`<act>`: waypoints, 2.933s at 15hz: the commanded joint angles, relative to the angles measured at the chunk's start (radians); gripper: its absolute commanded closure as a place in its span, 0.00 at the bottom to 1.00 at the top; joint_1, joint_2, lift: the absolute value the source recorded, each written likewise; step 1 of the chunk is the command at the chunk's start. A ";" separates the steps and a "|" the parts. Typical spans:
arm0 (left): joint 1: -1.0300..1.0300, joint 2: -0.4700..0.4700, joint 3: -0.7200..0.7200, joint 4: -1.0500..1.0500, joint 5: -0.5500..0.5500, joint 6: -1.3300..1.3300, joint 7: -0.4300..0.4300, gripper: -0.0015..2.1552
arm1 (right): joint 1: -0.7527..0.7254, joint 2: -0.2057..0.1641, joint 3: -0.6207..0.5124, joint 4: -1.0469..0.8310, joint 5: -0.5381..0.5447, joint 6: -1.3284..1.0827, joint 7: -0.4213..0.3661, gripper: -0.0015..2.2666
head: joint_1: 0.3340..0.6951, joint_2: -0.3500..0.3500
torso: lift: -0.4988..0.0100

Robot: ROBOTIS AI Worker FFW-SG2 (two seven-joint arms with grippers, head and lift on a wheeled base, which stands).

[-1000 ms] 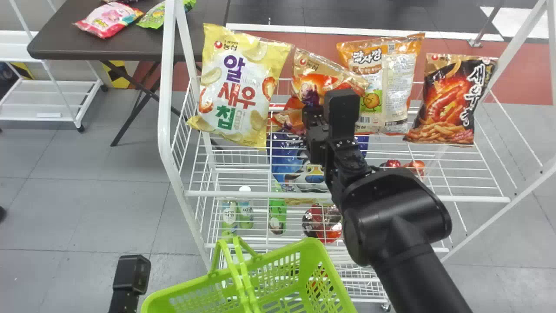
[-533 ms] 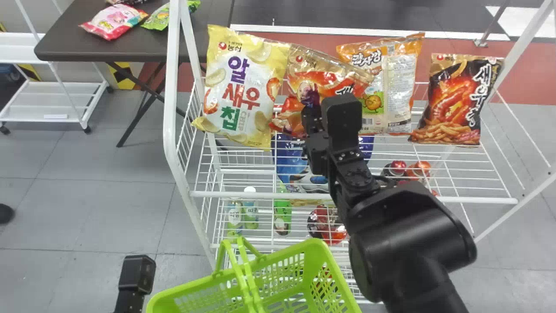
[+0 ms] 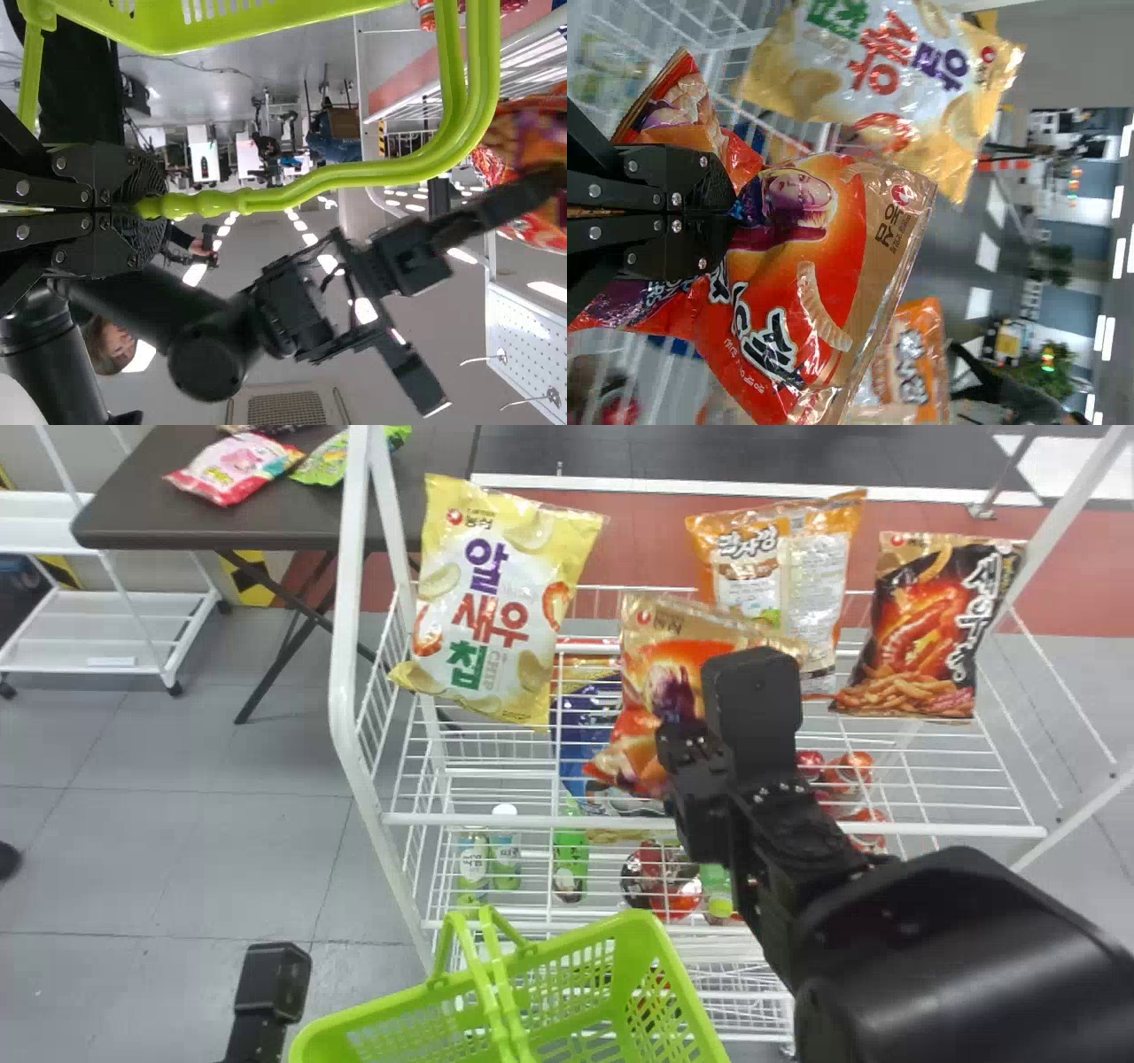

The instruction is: Hold basket handle with left hand then pick Saewookkang with right hand and place into basket

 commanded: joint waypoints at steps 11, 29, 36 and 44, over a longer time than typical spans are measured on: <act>-0.001 -0.004 -0.028 -0.006 -0.002 0.032 0.013 1.00 | 0.113 -0.030 0.114 -0.371 -0.041 0.550 0.174 0.99 | 1.00 0.39 | 0.95; 0.021 -0.011 0.053 -0.073 0.029 0.032 0.022 1.00 | 0.149 -0.117 0.326 -0.385 0.660 0.550 0.964 0.73 | 1.00 0.66 | 0.95; 0.015 -0.014 0.051 -0.065 0.031 0.032 0.027 1.00 | 0.152 -0.120 0.326 -0.387 0.688 0.550 0.949 0.03 | 1.00 0.65 | 0.95; 0.012 -0.014 0.054 -0.039 0.034 0.032 0.025 1.00 | 0.284 -0.083 -0.090 -0.368 0.183 0.550 0.423 0.04 | 1.00 0.29 | 0.95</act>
